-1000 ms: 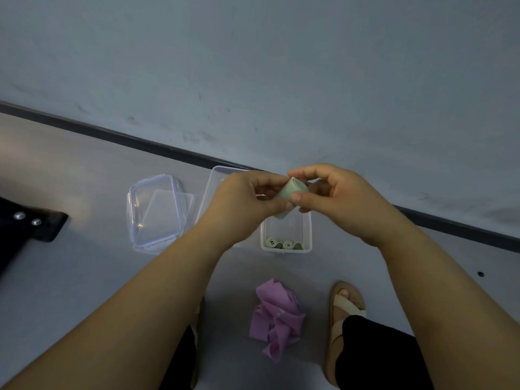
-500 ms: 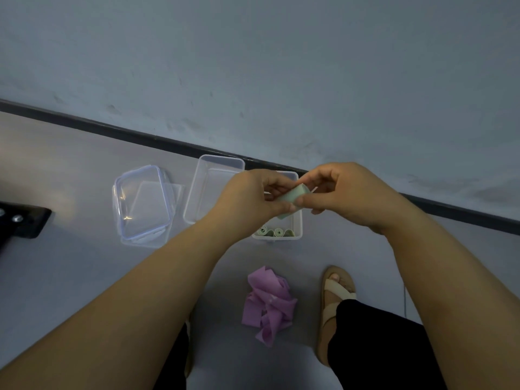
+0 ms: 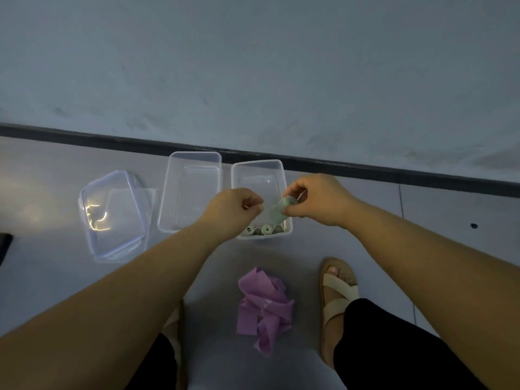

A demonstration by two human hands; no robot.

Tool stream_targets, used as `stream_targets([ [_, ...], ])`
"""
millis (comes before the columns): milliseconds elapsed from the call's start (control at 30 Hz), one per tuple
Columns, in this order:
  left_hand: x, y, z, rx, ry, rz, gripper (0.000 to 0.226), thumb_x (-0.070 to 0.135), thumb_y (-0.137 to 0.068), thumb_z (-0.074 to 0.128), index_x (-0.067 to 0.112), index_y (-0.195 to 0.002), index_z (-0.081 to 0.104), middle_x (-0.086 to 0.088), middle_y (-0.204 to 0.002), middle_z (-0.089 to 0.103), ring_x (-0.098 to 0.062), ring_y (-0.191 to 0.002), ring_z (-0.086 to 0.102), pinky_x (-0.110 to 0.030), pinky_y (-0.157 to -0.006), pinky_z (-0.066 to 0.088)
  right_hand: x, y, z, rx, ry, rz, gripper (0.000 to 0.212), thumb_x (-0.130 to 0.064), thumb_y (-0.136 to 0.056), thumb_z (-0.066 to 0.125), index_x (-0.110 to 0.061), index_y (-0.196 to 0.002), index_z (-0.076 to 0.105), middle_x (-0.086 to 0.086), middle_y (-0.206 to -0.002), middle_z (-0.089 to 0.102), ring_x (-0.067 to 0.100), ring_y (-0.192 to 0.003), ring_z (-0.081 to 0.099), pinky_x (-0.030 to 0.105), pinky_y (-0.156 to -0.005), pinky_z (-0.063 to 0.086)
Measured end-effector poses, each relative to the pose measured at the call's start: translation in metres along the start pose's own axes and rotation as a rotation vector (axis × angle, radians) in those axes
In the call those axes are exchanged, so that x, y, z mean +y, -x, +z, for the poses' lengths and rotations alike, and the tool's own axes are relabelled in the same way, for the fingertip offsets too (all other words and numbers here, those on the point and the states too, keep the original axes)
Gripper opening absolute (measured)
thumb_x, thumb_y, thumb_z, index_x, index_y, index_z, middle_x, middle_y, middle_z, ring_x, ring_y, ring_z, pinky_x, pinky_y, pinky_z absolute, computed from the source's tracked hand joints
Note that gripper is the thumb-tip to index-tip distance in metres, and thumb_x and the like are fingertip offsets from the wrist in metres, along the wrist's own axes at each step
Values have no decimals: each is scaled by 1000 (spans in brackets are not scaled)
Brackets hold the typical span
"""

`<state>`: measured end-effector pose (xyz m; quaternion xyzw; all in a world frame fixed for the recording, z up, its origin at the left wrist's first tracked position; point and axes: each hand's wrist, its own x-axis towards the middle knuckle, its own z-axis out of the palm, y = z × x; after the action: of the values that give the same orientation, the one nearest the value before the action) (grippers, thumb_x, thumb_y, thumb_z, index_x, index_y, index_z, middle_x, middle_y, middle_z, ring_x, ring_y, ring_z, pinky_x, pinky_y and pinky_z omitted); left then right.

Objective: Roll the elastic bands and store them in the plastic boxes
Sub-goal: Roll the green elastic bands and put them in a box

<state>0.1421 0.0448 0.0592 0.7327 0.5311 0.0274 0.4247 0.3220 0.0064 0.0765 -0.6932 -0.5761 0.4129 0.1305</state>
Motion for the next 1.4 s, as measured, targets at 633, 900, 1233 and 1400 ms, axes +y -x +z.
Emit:
stream_targets([
  [633, -78, -139, 137, -296, -302, 37, 30, 27, -90, 59, 25, -119, 63, 2, -124, 60, -17, -113, 53, -23, -85, 38, 128, -66, 65, 43, 49, 147, 29, -20, -75, 75, -16, -102, 65, -8, -90, 59, 5, -76, 56, 7, -63, 42],
  [900, -86, -142, 148, -258, -347, 97, 24, 25, -91, 54, 22, -111, 67, -5, -120, 62, -25, -113, 54, -29, -87, 42, 137, -62, 71, 31, 33, 178, 27, -18, -76, 75, -19, -100, 63, -18, -77, 54, -1, -69, 54, -1, -56, 40],
  [1233, -107, -135, 135, -92, -226, -2, 20, 20, -90, 54, 15, -102, 69, -8, -108, 67, -28, -100, 60, -33, -83, 49, 125, -75, 74, 37, 215, -18, 31, -20, -76, 73, -14, -105, 66, -4, -95, 56, 7, -79, 52, 13, -70, 43],
  [1400, -111, -133, 136, -54, -167, -39, 19, 20, -89, 54, 14, -101, 69, -8, -106, 67, -29, -99, 60, -35, -83, 50, 109, -94, 75, -57, 386, -160, 31, -21, -79, 71, -12, -108, 66, 3, -100, 60, 10, -82, 51, 21, -75, 42],
])
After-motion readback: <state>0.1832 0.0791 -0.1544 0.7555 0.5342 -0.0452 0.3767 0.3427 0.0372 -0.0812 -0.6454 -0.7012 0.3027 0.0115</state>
